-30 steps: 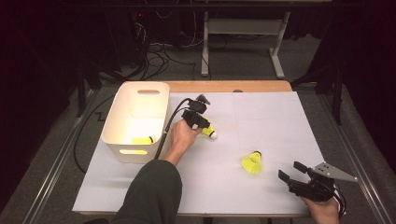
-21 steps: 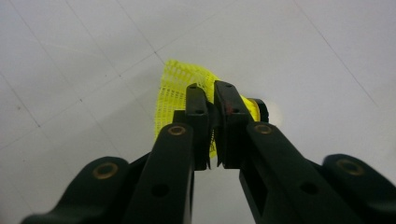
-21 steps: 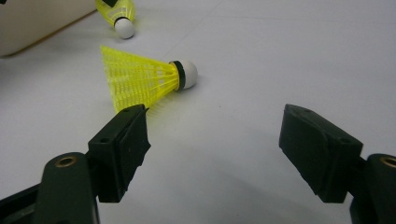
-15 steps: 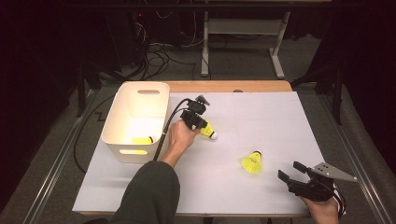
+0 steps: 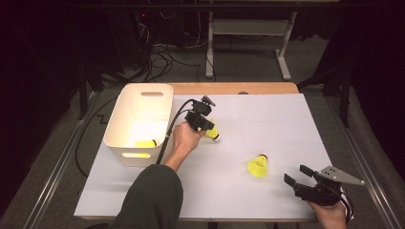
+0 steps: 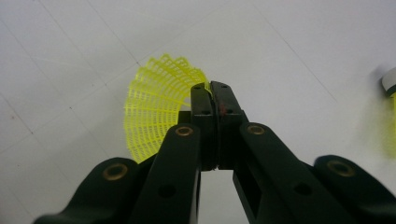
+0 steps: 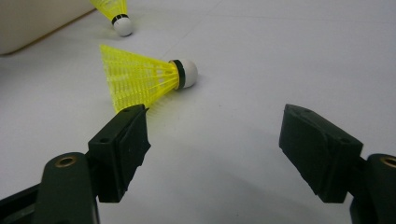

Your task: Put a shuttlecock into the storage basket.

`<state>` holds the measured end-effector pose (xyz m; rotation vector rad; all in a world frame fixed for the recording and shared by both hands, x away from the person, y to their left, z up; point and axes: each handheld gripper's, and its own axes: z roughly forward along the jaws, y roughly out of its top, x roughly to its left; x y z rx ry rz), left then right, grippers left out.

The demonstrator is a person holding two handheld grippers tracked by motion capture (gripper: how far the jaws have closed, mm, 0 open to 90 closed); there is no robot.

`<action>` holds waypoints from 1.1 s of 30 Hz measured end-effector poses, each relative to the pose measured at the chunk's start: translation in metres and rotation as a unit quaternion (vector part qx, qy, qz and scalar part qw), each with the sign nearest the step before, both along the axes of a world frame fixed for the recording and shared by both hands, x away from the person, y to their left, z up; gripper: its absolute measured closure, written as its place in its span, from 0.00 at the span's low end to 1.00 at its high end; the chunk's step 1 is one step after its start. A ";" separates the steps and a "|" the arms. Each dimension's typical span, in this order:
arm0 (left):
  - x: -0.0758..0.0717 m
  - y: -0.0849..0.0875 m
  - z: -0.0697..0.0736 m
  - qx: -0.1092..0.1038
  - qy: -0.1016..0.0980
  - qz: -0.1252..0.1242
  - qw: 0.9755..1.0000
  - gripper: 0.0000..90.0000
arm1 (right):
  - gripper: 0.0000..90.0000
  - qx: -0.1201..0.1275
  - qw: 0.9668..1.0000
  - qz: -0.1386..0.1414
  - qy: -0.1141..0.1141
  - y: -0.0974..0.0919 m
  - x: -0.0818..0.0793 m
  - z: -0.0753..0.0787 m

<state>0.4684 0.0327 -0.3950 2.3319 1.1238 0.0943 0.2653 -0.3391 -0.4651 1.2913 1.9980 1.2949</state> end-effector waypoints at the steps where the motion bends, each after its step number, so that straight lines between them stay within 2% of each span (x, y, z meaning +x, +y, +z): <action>1: 0.000 0.000 0.001 0.000 -0.001 -0.001 1.000 1.00 | 0.27 -0.001 1.000 0.000 0.000 0.000 0.000 0.000; 19: -0.007 0.003 0.012 0.008 -0.005 -0.003 1.000 1.00 | 0.27 0.000 1.000 0.000 0.001 0.000 0.000 0.000; 33: -0.014 0.013 0.028 0.000 -0.013 0.004 1.000 1.00 | 0.27 -0.005 1.000 0.000 0.001 0.001 0.000 -0.001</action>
